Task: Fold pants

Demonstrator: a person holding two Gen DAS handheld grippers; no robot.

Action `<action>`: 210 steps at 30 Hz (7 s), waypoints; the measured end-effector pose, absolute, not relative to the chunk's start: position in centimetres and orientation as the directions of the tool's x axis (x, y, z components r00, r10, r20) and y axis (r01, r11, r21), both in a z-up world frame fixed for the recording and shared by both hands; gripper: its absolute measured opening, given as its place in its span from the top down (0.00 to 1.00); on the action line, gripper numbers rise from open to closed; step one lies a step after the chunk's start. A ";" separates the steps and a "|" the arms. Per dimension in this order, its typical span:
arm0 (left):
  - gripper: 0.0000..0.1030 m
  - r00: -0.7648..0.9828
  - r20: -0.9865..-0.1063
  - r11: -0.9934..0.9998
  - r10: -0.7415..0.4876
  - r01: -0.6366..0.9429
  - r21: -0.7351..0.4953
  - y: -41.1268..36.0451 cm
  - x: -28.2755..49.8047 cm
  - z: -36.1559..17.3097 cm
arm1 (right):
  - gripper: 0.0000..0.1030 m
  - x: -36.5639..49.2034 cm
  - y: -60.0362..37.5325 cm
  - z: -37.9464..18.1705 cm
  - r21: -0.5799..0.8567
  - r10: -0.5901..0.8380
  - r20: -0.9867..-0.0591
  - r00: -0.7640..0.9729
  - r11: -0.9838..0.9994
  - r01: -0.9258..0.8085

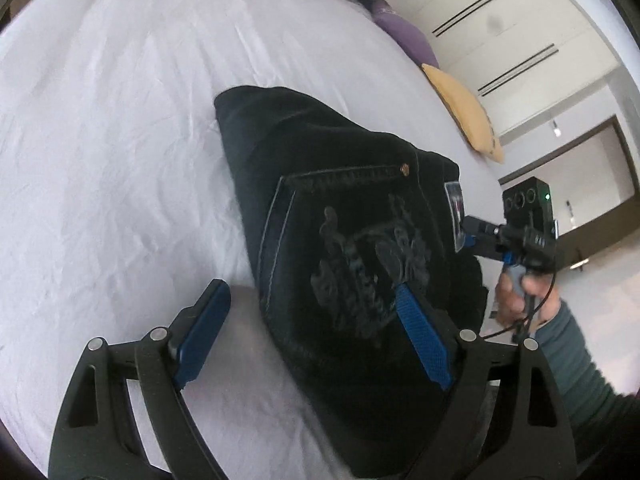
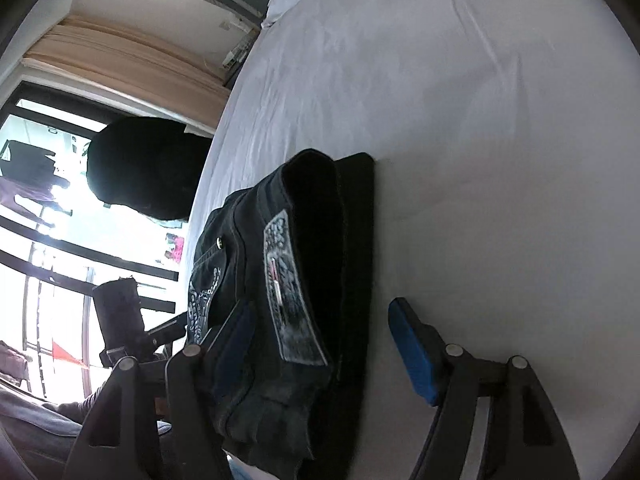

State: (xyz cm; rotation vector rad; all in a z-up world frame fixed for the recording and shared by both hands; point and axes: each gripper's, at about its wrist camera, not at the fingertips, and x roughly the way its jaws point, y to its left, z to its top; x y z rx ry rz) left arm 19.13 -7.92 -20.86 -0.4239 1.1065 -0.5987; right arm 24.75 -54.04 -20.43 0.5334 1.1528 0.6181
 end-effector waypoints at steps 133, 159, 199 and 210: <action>0.00 0.677 -0.732 0.991 0.084 -0.136 -0.012 1.1 8.6 -8.7 | 0.00 10.1 -29.6 -3.7 -0.082 -0.006 -0.638 0.770 0.995 -0.060; 0.00 0.665 -0.743 0.991 0.076 -0.131 -0.016 0.8 9.1 -9.6 | 0.00 10.3 -29.0 -4.9 -0.087 0.005 -0.659 0.752 0.993 -0.082; 0.00 0.660 -0.748 0.991 0.071 -0.130 -0.020 0.7 8.9 -10.1 | 0.00 10.3 -29.0 -4.8 -0.087 0.005 -0.660 0.751 0.993 -0.083; 0.00 0.648 -0.760 0.992 0.058 -0.124 -0.030 0.7 8.7 -10.7 | 0.00 10.2 -29.0 -4.8 -0.087 0.004 -0.660 0.751 0.993 -0.083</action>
